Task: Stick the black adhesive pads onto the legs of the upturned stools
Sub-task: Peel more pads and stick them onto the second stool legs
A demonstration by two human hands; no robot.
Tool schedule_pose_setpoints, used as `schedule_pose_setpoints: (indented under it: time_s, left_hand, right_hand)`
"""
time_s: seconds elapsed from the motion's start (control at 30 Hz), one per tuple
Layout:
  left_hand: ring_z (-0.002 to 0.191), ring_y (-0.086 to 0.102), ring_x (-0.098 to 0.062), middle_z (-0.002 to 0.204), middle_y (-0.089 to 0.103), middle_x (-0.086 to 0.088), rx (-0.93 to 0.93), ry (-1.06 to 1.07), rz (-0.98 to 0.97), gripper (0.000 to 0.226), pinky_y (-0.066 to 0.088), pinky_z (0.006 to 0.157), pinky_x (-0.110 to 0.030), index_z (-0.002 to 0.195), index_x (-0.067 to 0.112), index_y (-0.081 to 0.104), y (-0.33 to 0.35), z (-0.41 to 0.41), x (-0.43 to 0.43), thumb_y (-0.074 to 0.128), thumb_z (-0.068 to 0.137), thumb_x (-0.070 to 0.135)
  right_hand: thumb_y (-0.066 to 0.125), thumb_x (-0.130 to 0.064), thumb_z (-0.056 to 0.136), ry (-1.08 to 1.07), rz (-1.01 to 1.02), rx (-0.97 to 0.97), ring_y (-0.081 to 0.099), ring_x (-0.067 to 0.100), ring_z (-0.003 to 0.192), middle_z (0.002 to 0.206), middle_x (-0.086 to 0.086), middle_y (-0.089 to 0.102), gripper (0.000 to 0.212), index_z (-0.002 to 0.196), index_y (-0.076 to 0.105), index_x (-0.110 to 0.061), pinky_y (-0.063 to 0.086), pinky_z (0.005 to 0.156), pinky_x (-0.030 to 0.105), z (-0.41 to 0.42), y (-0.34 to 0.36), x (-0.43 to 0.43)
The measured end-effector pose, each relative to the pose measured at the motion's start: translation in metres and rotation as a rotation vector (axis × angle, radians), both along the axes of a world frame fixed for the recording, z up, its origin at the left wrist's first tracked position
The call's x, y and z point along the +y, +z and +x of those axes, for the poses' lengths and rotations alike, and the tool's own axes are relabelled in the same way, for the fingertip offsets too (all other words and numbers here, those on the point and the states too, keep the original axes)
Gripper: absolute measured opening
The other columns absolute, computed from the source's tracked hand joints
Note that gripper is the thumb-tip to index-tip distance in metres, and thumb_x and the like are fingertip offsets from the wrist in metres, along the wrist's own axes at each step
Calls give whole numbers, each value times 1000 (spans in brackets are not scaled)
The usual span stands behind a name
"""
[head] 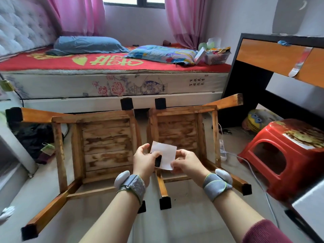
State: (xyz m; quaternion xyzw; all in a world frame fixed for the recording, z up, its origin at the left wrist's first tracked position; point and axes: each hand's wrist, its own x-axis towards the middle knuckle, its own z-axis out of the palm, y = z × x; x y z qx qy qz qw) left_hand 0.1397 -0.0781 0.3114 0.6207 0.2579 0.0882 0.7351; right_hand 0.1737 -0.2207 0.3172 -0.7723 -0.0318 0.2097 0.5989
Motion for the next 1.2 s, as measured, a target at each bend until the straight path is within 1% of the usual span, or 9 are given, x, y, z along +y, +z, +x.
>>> schedule_pose_setpoints:
  time_s: [0.07,0.2,0.33,0.47,0.6,0.87,0.93,1.03,1.2]
  left_hand:
    - [94,67,-26,110,66,-10,35,-30,-26,52,58,80,-40,129,10,51,-5,-9,-3,68,80,7]
    - [77,67,-24,125,59,-19,96,-159,-156,63,58,50,-28,136,6,43,-9,-23,-7,67,79,0]
    - [76,66,-28,102,68,-16,188,-307,-88,49,60,63,-30,126,-3,54,-14,-31,-18,67,79,0]
    - [75,66,-22,94,68,-16,140,-217,-109,23,57,51,-21,107,-6,64,-22,-29,-22,62,85,-1]
    - [82,66,-22,99,67,-16,126,-182,-142,7,56,60,-25,93,5,65,-29,-26,-25,62,87,4]
    - [87,67,-21,108,68,-17,133,-235,-108,24,57,67,-26,112,1,62,-37,-18,-41,61,88,5]
    - [90,65,-22,109,67,-16,136,-265,-129,25,57,74,-29,114,1,61,-36,-15,-49,59,89,5]
    - [90,65,-21,107,67,-13,116,-276,-168,23,58,73,-28,112,3,62,-33,-8,-62,59,89,4]
    - [95,66,-23,112,67,-13,133,-239,-138,14,58,76,-32,100,9,63,-40,6,-80,60,88,2]
  right_hand:
    - [55,10,73,0,-41,-1,53,15,49,61,6,58,30,99,60,-5,49,54,28,-5,1,-8]
    - [58,4,74,-82,-123,-114,54,13,50,67,8,61,32,105,59,-3,47,52,24,-3,2,-25]
    - [65,-6,73,-190,-189,-284,62,17,73,80,2,67,25,97,62,-14,58,72,37,-7,-5,-34]
    - [66,-13,74,-219,-337,-465,64,17,76,76,1,70,8,80,71,-15,51,74,27,-19,-8,-31]
    - [64,-23,79,-41,-370,-400,68,13,79,78,6,76,18,81,77,-11,50,74,24,-32,-21,-23]
    - [70,-19,77,-113,-238,-310,66,7,77,82,4,76,15,86,78,-10,51,77,22,-26,-39,-38]
    - [70,-13,76,-135,-144,-223,62,10,67,69,3,72,7,75,77,-13,51,69,26,-21,-40,-50]
    - [67,-1,78,-241,19,-91,54,17,56,59,6,62,15,67,69,-10,42,51,19,-13,-35,-67]
    - [68,-2,79,-360,75,-53,49,2,40,51,-3,57,22,63,68,-15,40,44,12,5,-35,-104]
